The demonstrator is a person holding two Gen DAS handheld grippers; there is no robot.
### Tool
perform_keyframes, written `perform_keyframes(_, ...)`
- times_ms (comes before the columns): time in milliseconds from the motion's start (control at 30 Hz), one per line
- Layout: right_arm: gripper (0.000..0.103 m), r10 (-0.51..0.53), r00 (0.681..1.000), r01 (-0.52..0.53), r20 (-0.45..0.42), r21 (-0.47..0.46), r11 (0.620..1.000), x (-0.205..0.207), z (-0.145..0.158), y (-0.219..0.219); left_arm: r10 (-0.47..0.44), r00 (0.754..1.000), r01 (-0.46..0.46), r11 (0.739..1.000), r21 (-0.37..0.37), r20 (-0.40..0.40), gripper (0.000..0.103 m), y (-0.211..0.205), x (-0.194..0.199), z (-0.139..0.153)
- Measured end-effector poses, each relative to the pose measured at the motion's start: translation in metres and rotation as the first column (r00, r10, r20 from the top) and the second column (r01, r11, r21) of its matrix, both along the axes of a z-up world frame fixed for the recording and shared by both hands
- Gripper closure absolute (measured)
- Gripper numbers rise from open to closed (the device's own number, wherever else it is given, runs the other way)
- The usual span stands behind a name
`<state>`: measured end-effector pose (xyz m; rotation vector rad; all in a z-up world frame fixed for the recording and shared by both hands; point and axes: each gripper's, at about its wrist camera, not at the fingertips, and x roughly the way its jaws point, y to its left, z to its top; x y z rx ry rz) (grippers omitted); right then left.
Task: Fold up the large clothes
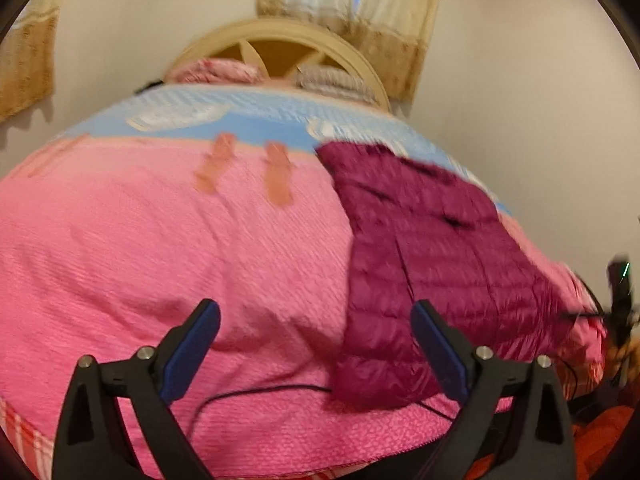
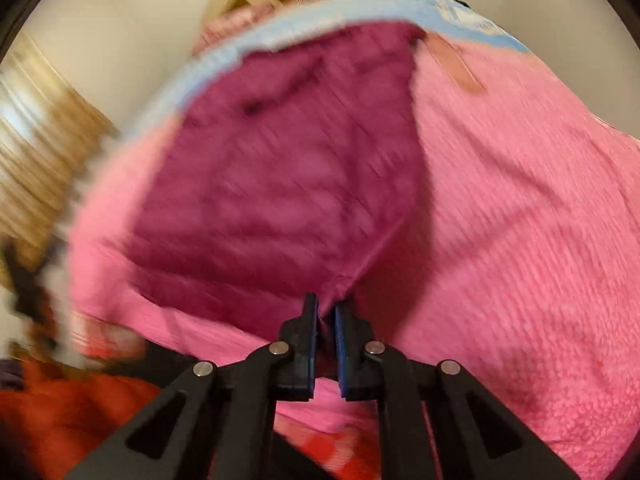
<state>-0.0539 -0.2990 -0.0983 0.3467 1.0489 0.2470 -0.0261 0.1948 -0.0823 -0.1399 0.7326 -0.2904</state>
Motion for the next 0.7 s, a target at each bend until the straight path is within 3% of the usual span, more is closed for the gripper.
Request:
perform_keyframes(167,0.097,-0.028,0.989,0.008,0.144,0.138,0.99,0.025,0.048,0.001,-0.112,0.99,0.114,0.993,0.029,-0.085,0.005,-0.039,0.015,-0.037)
perform_keyframes(300,0.097,-0.064,0.978,0.035,0.2,0.142,0.989,0.047,0.068,0.006,-0.158,0.979,0.161,0.987,0.015,-0.126,0.005,-0.049,0.016,-0.057)
perform_keyframes(367,0.097,-0.066,0.974,0.05,0.217,0.078,0.996,0.05,0.072,0.008,-0.172,0.975,0.17,0.985,-0.022,-0.142,0.005,-0.048,0.015,-0.066)
perform_keyframes(533,0.096,-0.094,0.978,0.099,0.188,-0.02,0.995,0.034,0.058,-0.007,-0.184,0.965,0.17,0.981,-0.089,-0.189,0.005,-0.047,0.024,-0.086)
perform_keyframes(700,0.096,-0.12,0.99,0.124,0.077,-0.051,0.991,0.011,0.026,-0.026,-0.226,0.953,0.208,0.972,-0.106,-0.203,0.005,-0.058,0.027,-0.095)
